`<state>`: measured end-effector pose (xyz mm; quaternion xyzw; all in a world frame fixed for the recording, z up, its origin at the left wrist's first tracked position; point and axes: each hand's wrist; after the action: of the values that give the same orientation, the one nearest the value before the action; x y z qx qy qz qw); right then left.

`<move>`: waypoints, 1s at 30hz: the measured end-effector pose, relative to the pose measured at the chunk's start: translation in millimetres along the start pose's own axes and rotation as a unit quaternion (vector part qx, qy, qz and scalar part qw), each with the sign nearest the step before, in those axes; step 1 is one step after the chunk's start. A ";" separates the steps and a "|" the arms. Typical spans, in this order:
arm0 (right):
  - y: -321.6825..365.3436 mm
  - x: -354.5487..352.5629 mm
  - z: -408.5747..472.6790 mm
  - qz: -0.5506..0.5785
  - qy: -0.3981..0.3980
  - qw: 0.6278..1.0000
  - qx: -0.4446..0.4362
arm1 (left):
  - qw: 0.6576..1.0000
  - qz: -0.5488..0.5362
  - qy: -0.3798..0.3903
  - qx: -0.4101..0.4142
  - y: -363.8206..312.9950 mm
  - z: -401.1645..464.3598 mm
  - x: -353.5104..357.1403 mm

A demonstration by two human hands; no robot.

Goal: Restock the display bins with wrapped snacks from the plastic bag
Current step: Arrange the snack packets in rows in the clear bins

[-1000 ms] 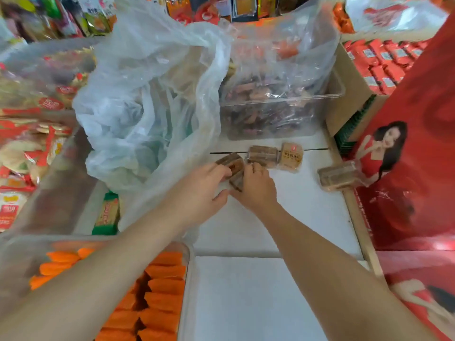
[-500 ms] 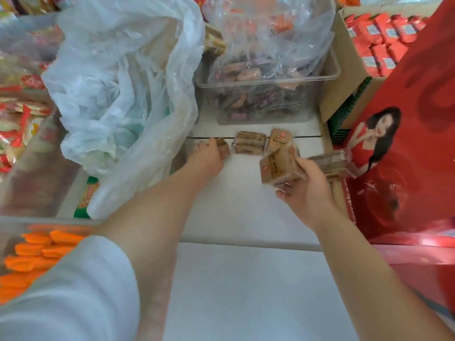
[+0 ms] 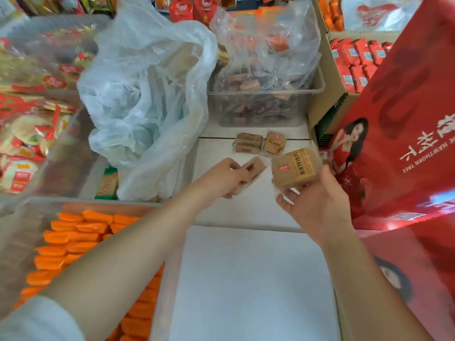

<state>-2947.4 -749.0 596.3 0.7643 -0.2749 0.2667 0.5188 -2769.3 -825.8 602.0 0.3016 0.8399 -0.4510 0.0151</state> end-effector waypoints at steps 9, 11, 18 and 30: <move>-30.6 95.9 -35.8 -0.237 0.060 0.967 -0.069 | 0.861 -0.486 0.124 0.085 51.1 -163.3 -75.0; -48.9 128.2 -37.8 -0.284 0.080 0.953 -0.072 | 0.846 -0.511 0.112 0.106 73.5 -189.9 -86.2; -140.8 223.9 -44.9 -0.355 0.144 0.922 -0.063 | 0.838 -0.542 -0.042 0.048 134.8 -249.9 -133.7; -301.4 332.4 -35.6 -0.564 0.172 0.808 -0.014 | 0.964 -0.033 -0.239 0.109 259.4 -320.2 -283.8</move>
<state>-2506.8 -669.7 643.2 0.7191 0.2942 0.0507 0.6275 -2323.3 -613.6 682.1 0.1569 0.7668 -0.5994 0.1676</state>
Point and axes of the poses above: each hand's wrist, its own z-axis towards the middle knuckle, its own x-axis out of the palm, y = z × x, and after that the axes turned 6 degrees about y, right-handed
